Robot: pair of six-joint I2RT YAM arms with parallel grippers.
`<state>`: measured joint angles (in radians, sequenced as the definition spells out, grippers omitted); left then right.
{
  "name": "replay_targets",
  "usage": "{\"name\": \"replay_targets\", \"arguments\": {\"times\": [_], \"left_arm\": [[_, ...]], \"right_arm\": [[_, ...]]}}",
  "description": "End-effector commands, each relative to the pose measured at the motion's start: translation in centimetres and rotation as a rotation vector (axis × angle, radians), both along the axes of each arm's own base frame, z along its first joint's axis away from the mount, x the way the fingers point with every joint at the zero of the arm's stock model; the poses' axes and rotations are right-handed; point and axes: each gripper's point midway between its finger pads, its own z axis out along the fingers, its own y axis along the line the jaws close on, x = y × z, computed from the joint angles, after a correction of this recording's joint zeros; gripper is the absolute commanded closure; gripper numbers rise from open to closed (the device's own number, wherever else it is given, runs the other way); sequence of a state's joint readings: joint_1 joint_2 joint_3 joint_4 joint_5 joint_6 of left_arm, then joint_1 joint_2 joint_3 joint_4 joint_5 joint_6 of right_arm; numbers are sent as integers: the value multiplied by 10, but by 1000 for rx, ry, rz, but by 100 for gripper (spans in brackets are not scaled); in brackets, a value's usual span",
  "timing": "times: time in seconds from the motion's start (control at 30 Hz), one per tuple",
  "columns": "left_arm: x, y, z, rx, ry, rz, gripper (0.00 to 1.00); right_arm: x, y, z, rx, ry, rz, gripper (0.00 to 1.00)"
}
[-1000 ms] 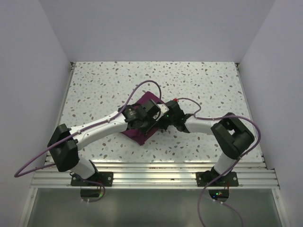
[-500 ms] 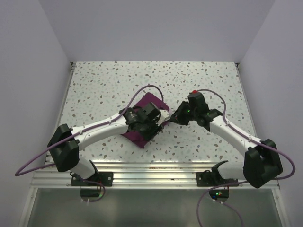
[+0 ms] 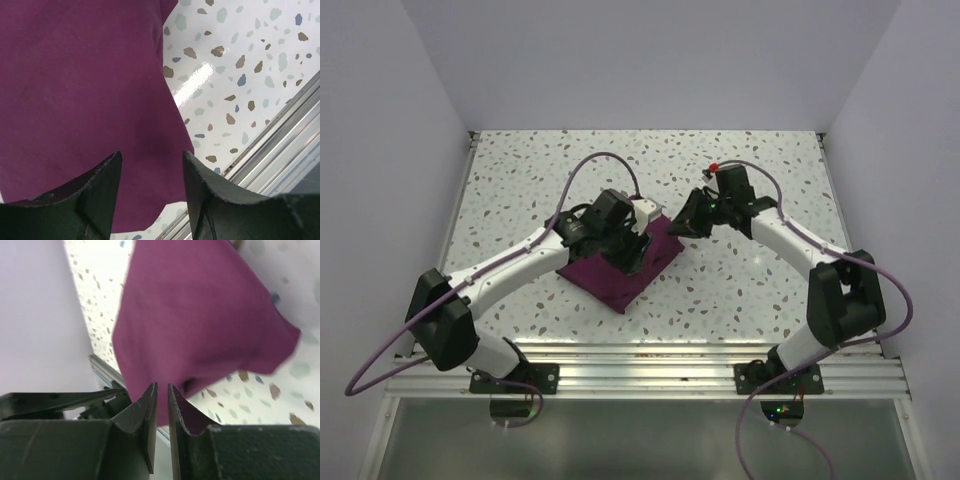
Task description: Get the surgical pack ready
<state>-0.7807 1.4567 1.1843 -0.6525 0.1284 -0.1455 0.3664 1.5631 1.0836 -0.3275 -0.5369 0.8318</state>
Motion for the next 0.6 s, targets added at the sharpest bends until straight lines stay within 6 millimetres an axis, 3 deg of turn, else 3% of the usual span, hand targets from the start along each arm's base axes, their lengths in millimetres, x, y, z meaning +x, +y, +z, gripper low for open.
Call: {"name": "replay_targets", "arguments": {"times": [0.0,0.13,0.23,0.27,0.37,0.47,0.57], "left_arm": [[7,-26,12,-103,7,-44,44],[-1,-40,-8,-155,79,-76,50],[-12,-40,-28,-159,134,-80,52],[-17,-35,-39,-143,159,-75,52],[-25,-25,-59,-96,208,-54,55],[-29,-13,-72,-54,239,-19,57],[-31,0,-80,-16,262,20,60]], "right_arm": [[23,19,36,101,-99,69,82],[31,36,30,188,-59,117,82],[24,38,4,191,8,144,82],[16,36,-13,183,45,151,83],[3,28,-39,156,81,159,83],[-20,13,-71,130,150,143,85],[-26,5,-75,118,141,142,85]]}}
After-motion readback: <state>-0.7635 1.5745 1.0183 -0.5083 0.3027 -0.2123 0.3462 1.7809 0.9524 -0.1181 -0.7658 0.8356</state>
